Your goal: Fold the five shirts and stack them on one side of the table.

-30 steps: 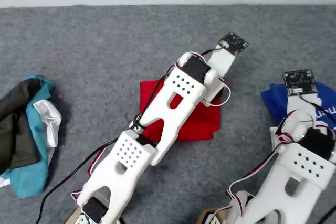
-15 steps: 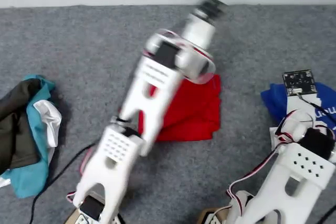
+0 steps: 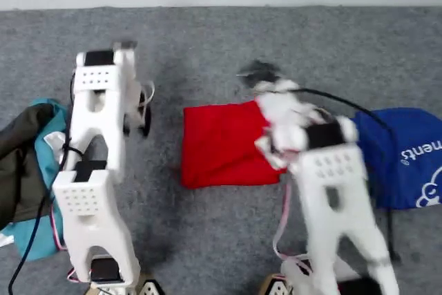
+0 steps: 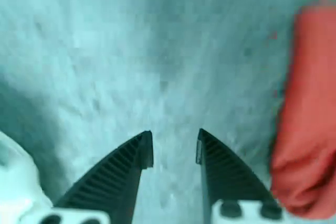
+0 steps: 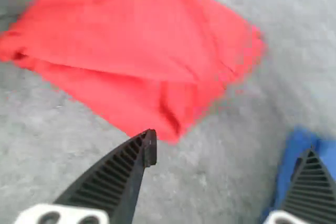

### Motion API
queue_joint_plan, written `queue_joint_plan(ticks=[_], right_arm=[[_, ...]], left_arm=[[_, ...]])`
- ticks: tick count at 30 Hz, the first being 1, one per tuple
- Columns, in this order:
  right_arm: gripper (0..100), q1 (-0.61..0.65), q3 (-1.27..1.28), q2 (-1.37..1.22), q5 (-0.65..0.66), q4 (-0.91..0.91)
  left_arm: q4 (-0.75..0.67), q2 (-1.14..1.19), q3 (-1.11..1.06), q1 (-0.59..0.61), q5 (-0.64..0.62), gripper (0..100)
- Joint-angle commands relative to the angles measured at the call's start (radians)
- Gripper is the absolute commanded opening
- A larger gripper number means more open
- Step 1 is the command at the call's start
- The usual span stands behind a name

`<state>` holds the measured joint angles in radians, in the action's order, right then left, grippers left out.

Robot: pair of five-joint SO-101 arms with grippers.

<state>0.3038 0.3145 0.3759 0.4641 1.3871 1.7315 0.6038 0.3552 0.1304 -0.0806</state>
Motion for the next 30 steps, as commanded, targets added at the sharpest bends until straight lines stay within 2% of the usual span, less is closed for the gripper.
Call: queue_joint_plan(ticks=[1,7,13,21,26,30], right_arm=[[40.0,0.082,-0.341,-0.268,-0.009,0.122],[40.0,0.101,-0.881,-0.691,0.074,0.390],[40.0,0.076,-1.183,-0.954,0.083,0.406],[39.6,0.090,-1.261,-1.047,0.187,0.406],[29.9,0.102,-1.264,-1.127,0.204,0.380],[28.8,0.102,-1.264,-1.178,0.203,0.335]], left_arm=[[0.018,-0.075,-0.107,0.011,0.014,14],[0.003,-0.018,-0.136,-0.014,0.008,14],[-0.060,0.060,-0.136,-0.066,0.006,14],[-0.071,0.071,-0.134,-0.068,0.006,10],[-0.072,0.068,-0.134,-0.071,0.011,10],[-0.072,0.066,-0.134,-0.066,0.011,10]])
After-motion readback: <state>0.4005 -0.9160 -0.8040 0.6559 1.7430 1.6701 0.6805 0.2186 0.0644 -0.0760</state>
